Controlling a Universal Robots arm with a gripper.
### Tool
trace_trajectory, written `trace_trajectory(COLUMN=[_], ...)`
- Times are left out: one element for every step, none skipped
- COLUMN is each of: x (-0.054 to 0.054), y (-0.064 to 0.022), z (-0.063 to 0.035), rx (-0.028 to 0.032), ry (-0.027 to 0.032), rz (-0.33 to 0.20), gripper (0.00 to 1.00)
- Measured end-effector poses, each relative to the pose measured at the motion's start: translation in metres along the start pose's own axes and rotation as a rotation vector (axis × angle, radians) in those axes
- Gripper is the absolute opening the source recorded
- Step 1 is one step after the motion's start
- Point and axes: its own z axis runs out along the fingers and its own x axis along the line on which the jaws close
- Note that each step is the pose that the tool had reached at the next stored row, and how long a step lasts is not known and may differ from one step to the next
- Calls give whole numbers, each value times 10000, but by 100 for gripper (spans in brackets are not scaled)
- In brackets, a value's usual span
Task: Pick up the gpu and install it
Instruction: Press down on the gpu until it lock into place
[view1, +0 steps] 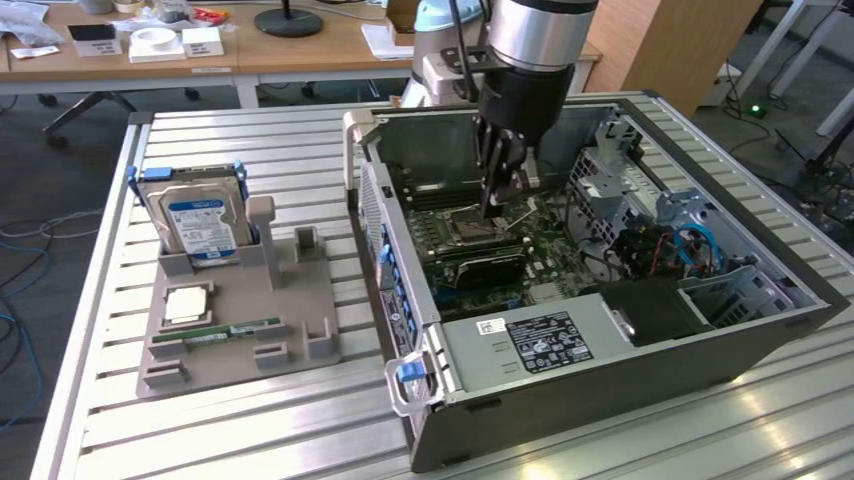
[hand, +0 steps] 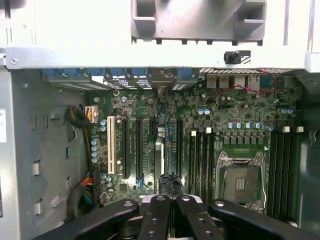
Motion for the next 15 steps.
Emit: trace_trajectory(x=[0,0,0,0,0,0,0,0,0,0,0,0,0,0,0], y=[0,0,0,0,0,0,0,0,0,0,0,0,0,0,0], z=[-10,-10,-10,-10,-10,-10,-10,-10,-10,-10,-10,-10,-10,-10,-10], rx=[-1,0,0,0,1,0,0,0,0,0,0,0,0,0,0], ry=[1,0,0,0,0,1,1,1,1,0,1,0,1,1,1], rz=[0,0,0,0,0,0,0,0,0,1,0,0,0,0,0], gripper=[11,11,11,11,11,11,11,11,11,11,11,11,11,11,11])
